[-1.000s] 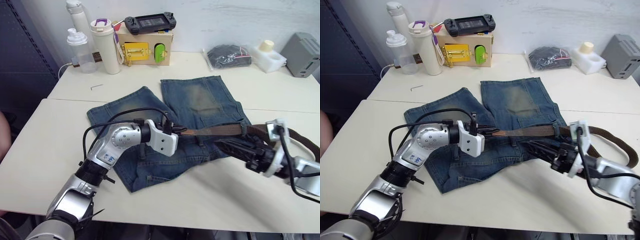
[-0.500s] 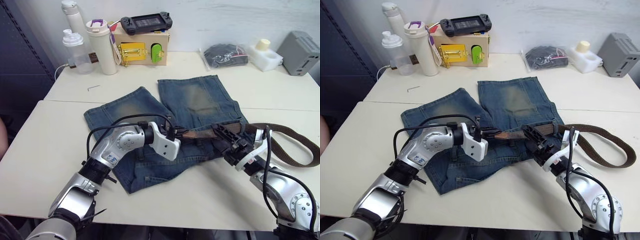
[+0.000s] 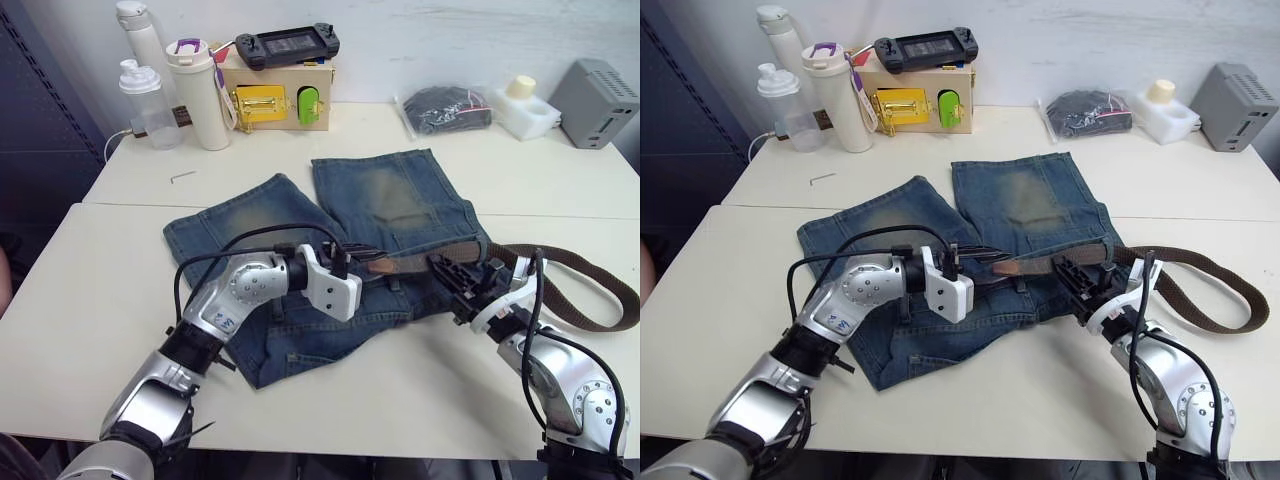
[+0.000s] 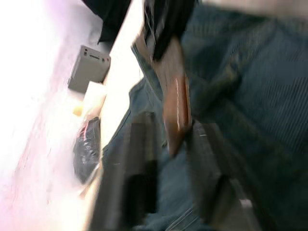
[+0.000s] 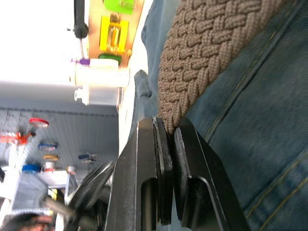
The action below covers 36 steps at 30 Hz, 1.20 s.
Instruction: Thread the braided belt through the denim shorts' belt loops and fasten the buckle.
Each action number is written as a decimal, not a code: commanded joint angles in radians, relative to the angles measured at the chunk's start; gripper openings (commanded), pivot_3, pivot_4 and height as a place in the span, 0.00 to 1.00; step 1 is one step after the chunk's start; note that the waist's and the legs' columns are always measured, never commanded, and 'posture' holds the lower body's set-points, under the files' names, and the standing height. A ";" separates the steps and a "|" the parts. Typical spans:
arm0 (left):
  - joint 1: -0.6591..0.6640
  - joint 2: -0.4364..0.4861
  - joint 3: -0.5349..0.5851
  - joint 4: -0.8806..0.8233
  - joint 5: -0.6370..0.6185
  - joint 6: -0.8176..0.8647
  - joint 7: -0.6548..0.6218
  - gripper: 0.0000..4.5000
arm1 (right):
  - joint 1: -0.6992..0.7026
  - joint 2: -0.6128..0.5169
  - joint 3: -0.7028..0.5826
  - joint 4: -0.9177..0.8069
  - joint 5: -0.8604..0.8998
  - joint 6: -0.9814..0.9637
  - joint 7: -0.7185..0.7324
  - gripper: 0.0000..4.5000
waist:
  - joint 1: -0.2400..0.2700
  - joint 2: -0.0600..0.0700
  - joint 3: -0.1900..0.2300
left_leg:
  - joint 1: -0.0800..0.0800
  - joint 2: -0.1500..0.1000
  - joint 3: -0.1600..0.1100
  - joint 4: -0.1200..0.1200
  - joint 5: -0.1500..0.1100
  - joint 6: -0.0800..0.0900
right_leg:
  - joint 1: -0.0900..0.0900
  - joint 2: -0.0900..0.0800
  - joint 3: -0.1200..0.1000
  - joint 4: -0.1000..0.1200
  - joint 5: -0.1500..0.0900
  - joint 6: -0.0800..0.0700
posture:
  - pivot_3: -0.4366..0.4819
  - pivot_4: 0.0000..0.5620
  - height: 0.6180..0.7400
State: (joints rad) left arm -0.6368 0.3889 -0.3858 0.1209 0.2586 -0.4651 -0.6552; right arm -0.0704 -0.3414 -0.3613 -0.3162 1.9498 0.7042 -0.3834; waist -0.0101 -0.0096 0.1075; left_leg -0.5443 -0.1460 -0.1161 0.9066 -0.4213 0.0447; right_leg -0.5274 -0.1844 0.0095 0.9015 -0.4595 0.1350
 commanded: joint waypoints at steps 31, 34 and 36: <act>0.477 0.113 0.332 -0.667 -0.842 0.921 -0.043 0.51 | -0.208 -0.330 -0.054 0.354 -0.187 0.307 0.449 0.00 | -0.014 0.006 0.002 | 0.000 0.000 0.000 -0.001 0.000 -0.001 | 0.001 -0.001 0.002 -0.001 0.000 0.000 | 0.48 0.27 0.22; 0.477 0.116 0.327 -0.663 -0.831 0.910 -0.052 0.51 | -0.201 -0.333 -0.060 0.358 -0.170 0.318 0.447 0.00 | -0.014 0.006 0.002 | 0.000 0.001 0.000 -0.001 0.000 -0.001 | 0.001 -0.001 0.001 -0.002 0.000 0.000 | 0.48 0.27 0.22; 0.476 0.117 0.324 -0.662 -0.824 0.906 -0.057 0.51 | -0.202 -0.330 -0.055 0.360 -0.170 0.324 0.440 0.00 | -0.014 0.006 0.002 | 0.000 0.001 0.000 -0.001 0.000 -0.001 | 0.001 -0.001 0.002 -0.002 0.000 0.000 | 0.48 0.27 0.22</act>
State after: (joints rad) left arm -0.1491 0.5002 -0.0620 -0.5098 -0.5726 0.4618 -0.7031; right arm -0.2679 -0.6593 -0.3880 0.0516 1.7528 1.0233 0.0521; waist -0.0244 -0.0040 0.1096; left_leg -0.5445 -0.1455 -0.1158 0.9052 -0.4212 0.0442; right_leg -0.5266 -0.1852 0.0111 0.8997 -0.4596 0.1348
